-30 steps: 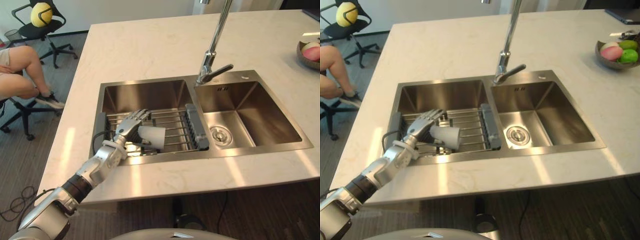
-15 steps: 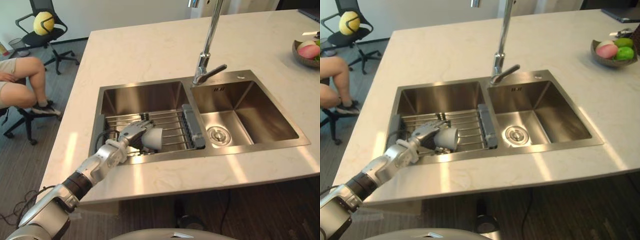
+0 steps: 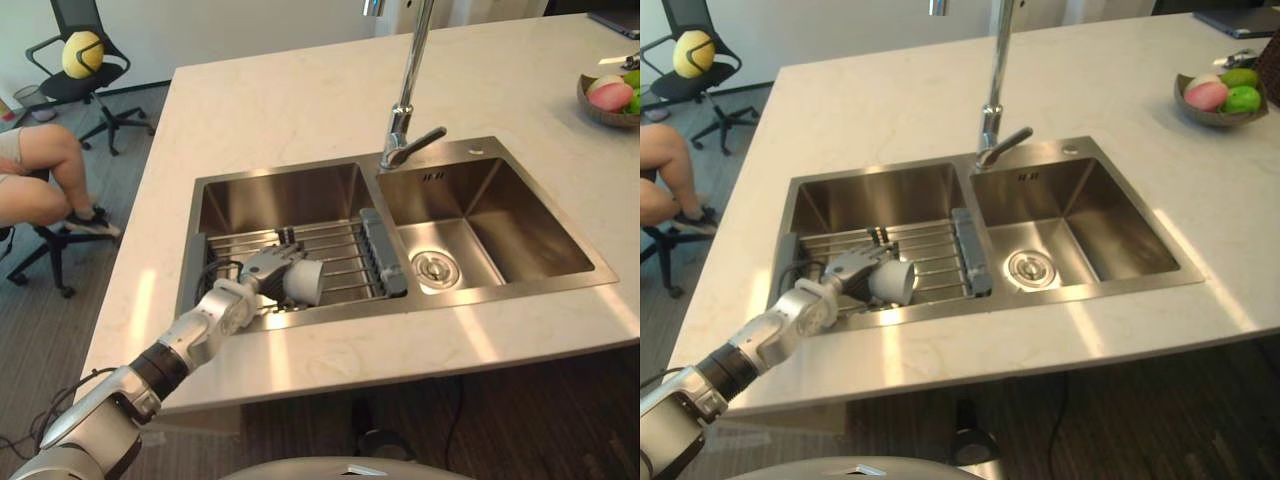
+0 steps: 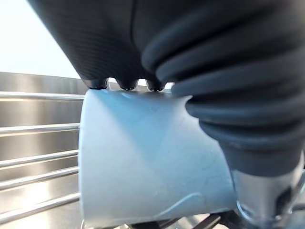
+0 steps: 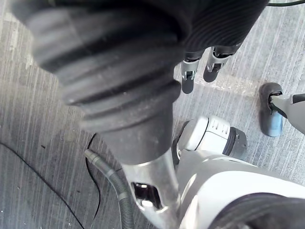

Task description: Walk over to the sink, pick up the cup, carry it to the dishwasher, place the cup inside the dishwasher, then close the dishwasher door

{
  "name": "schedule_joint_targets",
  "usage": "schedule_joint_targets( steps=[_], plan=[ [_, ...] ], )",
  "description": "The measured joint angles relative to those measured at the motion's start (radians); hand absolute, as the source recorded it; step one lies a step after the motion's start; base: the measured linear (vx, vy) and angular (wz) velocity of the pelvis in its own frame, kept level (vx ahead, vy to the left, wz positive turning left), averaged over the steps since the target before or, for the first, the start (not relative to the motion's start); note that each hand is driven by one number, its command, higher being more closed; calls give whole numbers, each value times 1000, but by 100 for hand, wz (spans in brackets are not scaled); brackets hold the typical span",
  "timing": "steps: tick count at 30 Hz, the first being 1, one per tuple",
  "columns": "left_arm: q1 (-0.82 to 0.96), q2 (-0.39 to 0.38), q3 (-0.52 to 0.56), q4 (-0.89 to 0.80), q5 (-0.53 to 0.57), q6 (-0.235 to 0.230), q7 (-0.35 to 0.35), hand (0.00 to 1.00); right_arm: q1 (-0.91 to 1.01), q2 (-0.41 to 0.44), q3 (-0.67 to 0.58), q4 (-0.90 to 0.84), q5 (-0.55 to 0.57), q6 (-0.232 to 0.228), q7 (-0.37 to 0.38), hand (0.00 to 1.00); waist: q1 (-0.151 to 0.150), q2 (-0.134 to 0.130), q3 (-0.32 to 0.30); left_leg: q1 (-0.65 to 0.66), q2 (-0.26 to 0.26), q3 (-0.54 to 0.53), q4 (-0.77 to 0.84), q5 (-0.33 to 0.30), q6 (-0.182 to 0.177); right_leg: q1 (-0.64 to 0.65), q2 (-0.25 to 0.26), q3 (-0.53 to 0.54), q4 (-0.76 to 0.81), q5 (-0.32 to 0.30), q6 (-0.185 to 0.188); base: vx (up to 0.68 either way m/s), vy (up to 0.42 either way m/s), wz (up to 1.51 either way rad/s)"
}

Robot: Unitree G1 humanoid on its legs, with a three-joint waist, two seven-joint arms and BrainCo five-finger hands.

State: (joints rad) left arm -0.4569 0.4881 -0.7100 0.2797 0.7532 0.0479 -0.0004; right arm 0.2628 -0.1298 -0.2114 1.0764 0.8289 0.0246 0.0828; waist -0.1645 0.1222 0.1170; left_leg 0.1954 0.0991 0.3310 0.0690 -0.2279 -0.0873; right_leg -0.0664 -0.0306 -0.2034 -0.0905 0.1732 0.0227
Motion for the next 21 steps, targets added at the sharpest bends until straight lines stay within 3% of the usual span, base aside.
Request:
schedule_joint_targets(
  steps=[3, 4, 9, 21],
  plan=[
    [1, -5, 11, 20, 22, -15, 19, 0, 0, 0, 1, 0, 0, 1, 0, 0, 0, 0, 0, 1, 2, 1, 0, -1, -2, 0, 2, 2, 0, 1, -1, 0, 0, 0],
    [2, -8, 12, 25, 32, -22, 19, 100, 0, 0, 1, 0, 0, 1, 0, 0, 0, 0, 0, 2, 2, 2, 0, -2, -3, 0, 3, 3, 0, 2, -1, 0, 0, -4],
    [-1, -16, 23, 49, 73, -70, -19, 100, 1, -1, 1, 1, 0, 1, 0, 0, 0, 3, 3, 15, 13, 14, -1, -16, -23, 11, 16, 12, 0, 2, -1, -10, -3, -6],
    [-51, -69, -13, 55, 55, -65, -74, 100, -4, -4, 42, 0, -1, -11, -4, 0, -19, 8, 17, 9, 19, 25, 13, -15, -21, -1, 26, 25, 0, 0, -7, -1, 1, -4]
  ],
)
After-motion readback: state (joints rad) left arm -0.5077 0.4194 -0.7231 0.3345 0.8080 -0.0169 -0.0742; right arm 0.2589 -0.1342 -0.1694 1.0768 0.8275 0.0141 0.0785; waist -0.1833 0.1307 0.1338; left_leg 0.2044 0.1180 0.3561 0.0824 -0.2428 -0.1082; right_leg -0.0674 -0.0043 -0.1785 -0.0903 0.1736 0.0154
